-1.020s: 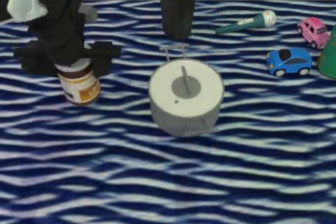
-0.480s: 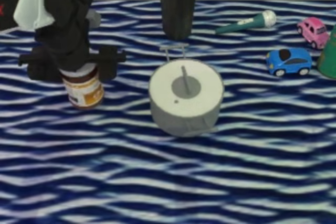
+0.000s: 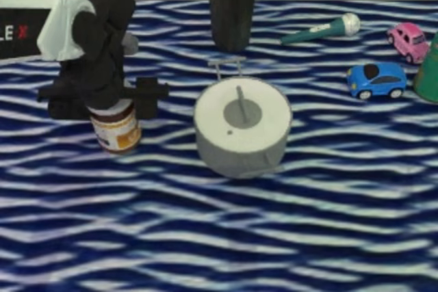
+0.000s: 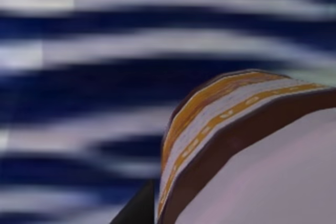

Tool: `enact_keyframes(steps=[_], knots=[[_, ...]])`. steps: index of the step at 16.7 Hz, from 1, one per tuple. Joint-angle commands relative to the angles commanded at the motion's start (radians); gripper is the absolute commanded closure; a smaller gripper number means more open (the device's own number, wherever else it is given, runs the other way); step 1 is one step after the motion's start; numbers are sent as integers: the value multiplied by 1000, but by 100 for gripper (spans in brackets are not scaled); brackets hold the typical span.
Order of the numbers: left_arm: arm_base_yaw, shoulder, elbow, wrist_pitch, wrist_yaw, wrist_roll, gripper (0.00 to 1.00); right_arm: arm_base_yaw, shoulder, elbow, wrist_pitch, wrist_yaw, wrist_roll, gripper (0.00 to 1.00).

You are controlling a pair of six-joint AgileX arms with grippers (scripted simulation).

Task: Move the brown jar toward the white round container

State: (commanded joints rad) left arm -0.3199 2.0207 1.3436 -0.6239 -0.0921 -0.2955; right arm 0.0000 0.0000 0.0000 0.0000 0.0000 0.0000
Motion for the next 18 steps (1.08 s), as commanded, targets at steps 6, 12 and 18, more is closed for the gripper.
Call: enact_keyframes(steps=[6,12,18], knots=[[0,0,0,0,0,0,70,0,0,0,0,0,0,0],[0,0,0,0,0,0,25,0,0,0,0,0,0,0],[0,0,0,0,0,0,0,0,0,0,0,0,0,0]])
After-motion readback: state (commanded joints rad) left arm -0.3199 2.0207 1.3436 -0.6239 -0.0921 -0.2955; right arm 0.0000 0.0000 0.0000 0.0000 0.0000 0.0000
